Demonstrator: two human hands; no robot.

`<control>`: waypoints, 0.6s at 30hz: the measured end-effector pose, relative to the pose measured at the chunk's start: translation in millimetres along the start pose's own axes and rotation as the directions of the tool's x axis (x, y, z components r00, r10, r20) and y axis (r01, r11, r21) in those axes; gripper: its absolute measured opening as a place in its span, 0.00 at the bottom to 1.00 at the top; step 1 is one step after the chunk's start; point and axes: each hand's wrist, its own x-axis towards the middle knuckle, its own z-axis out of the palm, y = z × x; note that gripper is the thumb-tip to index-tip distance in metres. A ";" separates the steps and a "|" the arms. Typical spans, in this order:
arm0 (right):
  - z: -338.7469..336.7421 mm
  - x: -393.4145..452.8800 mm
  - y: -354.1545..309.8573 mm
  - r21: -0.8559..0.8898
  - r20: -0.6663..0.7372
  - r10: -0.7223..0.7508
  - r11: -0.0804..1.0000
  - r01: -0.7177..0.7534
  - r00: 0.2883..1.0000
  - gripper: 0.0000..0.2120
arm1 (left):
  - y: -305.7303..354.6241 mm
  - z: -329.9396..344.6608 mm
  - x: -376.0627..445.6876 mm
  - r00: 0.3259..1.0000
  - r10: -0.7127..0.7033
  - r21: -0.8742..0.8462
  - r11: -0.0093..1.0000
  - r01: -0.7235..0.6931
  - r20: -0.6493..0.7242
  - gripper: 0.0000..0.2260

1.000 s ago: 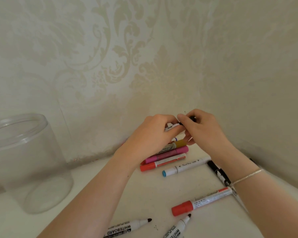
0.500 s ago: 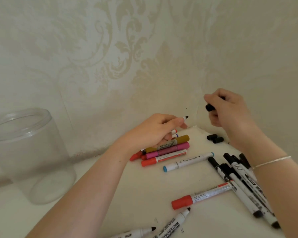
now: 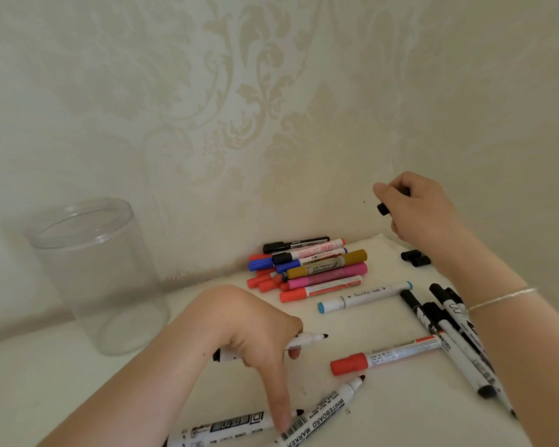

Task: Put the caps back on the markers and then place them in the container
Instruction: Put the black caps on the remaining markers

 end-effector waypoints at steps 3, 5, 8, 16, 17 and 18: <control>4.3 -4.7 -4.9 -0.031 0.025 -0.016 0.999 0.017 1.000 0.12 | -3.8 13.7 -6.0 1.000 0.010 -0.050 0.999 -0.010 0.006 0.29; 7.0 -8.7 -8.4 -0.059 0.036 -0.029 0.998 0.031 0.999 0.13 | -5.3 18.7 -9.1 1.000 0.017 -0.092 0.996 -0.018 -0.006 0.28; 14.3 -17.5 -15.9 -0.088 0.078 -0.053 0.994 0.060 0.996 0.12 | -6.4 23.9 -12.1 0.999 0.010 -0.135 0.991 -0.015 -0.042 0.29; 45.5 -55.1 -22.2 -0.211 0.263 -0.065 0.970 0.123 0.963 0.11 | -13.6 35.6 -21.7 0.993 0.026 -0.189 0.981 -0.048 -0.113 0.24; 47.6 -58.8 -22.3 -0.224 0.273 -0.060 0.967 0.124 0.960 0.11 | -15.0 37.1 -21.1 0.992 0.030 -0.191 0.980 -0.053 -0.126 0.23; 48.9 -63.0 -22.3 -0.237 0.280 -0.060 0.963 0.129 0.958 0.11 | -15.6 39.3 -20.4 0.990 0.032 -0.194 0.979 -0.059 -0.140 0.21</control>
